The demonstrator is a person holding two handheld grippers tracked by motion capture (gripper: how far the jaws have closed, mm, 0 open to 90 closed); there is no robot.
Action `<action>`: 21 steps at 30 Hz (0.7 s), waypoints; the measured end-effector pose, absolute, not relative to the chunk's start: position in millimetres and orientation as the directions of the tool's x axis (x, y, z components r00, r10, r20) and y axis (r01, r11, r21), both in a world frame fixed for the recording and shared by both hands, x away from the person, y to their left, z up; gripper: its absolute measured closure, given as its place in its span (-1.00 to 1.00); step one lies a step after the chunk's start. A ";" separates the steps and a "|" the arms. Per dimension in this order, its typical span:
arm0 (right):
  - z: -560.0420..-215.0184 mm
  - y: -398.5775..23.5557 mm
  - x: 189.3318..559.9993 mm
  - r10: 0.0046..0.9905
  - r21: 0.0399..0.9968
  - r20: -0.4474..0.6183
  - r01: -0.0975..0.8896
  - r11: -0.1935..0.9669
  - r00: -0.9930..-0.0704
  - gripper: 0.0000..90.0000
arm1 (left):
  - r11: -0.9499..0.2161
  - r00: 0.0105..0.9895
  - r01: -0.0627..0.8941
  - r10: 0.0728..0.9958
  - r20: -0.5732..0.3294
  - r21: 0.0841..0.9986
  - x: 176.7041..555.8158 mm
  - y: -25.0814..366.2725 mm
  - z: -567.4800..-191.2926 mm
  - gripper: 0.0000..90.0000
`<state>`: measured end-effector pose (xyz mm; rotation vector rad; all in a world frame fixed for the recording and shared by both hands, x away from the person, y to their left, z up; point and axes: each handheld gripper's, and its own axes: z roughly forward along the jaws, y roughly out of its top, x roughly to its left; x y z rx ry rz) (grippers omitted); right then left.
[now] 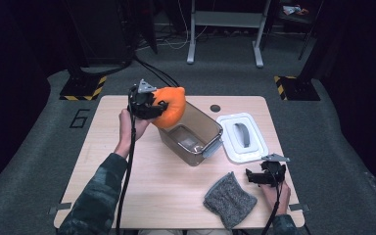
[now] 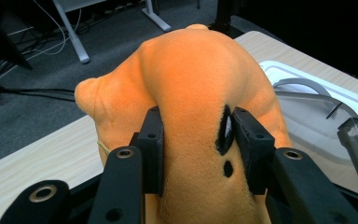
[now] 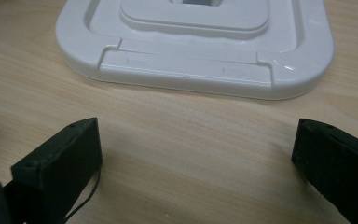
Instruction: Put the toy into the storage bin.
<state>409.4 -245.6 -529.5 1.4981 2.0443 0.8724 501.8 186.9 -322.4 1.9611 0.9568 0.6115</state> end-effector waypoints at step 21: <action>-529.4 -245.7 409.4 0.953 0.719 0.005 0.663 0.207 -0.303 -0.98 | -0.354 0.591 0.431 0.806 0.037 0.830 509.9 161.0 -349.2 0.34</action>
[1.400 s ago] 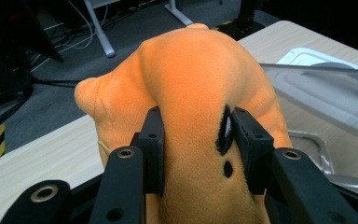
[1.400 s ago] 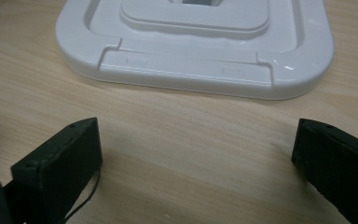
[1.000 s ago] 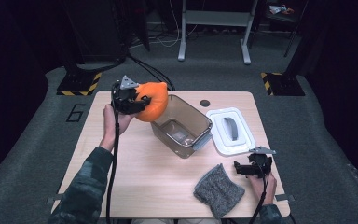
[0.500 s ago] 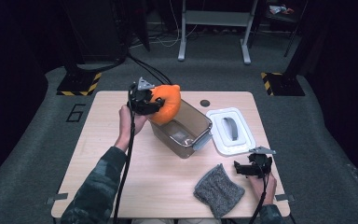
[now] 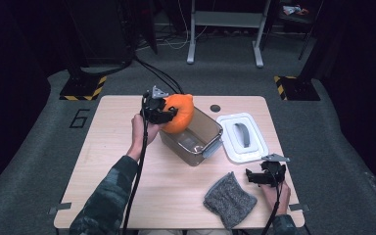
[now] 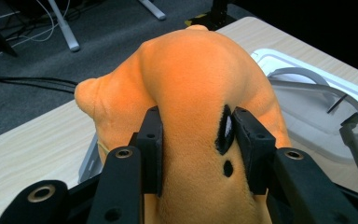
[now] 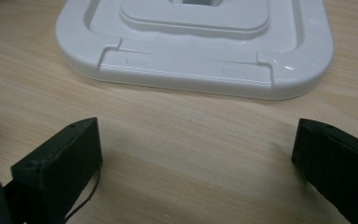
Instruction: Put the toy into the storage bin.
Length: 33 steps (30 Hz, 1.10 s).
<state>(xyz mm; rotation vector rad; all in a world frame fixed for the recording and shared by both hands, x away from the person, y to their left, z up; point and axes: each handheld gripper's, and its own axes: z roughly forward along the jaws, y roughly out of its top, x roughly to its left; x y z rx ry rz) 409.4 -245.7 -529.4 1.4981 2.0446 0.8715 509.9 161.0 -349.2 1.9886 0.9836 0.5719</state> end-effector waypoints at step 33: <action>-529.5 -245.7 409.4 0.953 0.720 0.005 0.663 0.207 -0.304 -0.98 | -0.340 0.587 0.504 0.809 -0.027 0.794 525.7 150.0 -383.5 0.25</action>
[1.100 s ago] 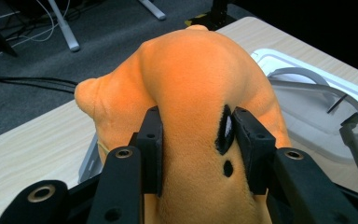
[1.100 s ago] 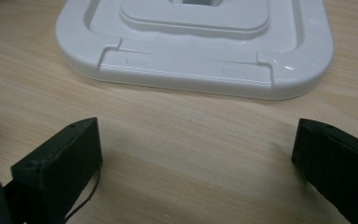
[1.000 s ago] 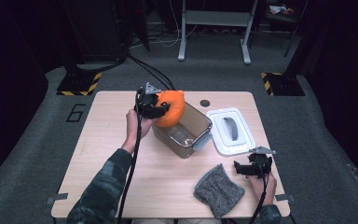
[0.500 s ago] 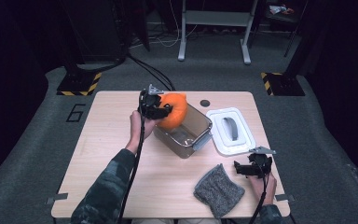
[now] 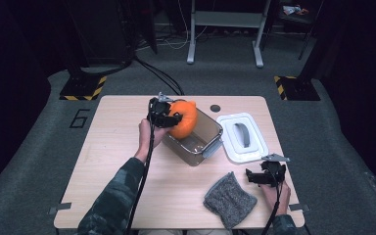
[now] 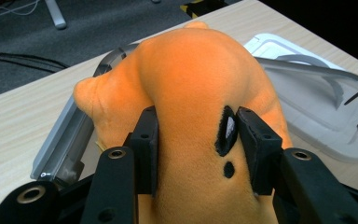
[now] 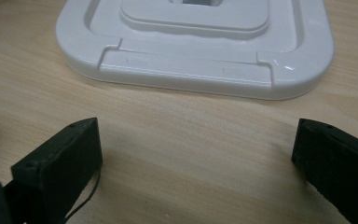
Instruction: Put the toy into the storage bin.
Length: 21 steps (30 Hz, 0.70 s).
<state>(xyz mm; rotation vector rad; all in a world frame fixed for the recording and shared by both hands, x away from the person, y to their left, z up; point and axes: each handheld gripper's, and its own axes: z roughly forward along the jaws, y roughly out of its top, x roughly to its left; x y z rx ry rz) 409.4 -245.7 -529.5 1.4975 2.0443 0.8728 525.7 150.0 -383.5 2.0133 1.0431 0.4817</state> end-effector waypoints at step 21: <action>-529.5 -245.7 409.5 0.953 0.719 0.005 0.663 0.208 -0.304 -0.98 | -0.353 0.581 0.556 0.812 -0.049 0.753 529.4 149.1 -396.0 0.22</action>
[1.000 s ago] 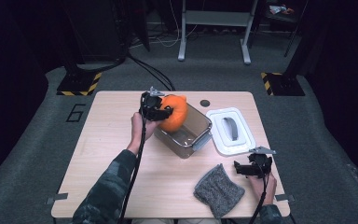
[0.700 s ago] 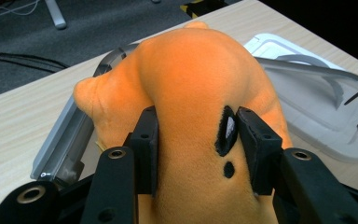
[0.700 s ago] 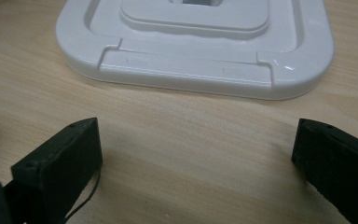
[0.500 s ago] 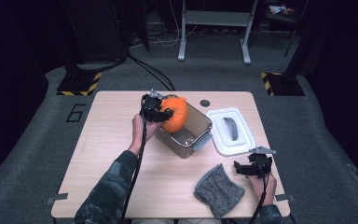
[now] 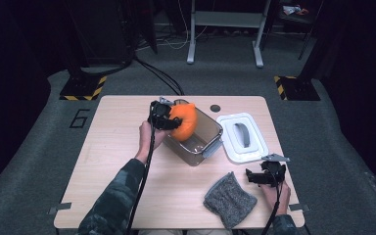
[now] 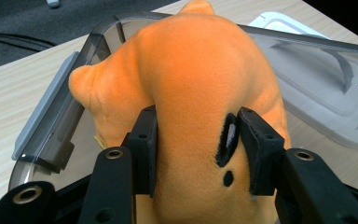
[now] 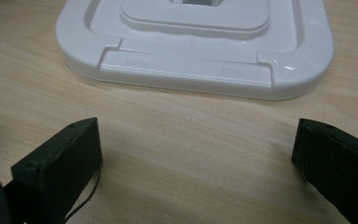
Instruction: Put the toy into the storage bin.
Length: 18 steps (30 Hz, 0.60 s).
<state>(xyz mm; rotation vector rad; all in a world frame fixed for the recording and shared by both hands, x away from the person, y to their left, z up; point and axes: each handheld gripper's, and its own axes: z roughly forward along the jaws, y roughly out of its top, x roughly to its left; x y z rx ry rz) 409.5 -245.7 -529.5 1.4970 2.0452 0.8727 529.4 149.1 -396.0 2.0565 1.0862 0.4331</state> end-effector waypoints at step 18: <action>-529.5 -245.7 409.4 0.953 0.719 0.005 0.663 0.207 -0.304 -0.98 | -0.374 0.588 0.596 0.806 -0.069 0.710 533.7 148.8 -403.4 0.21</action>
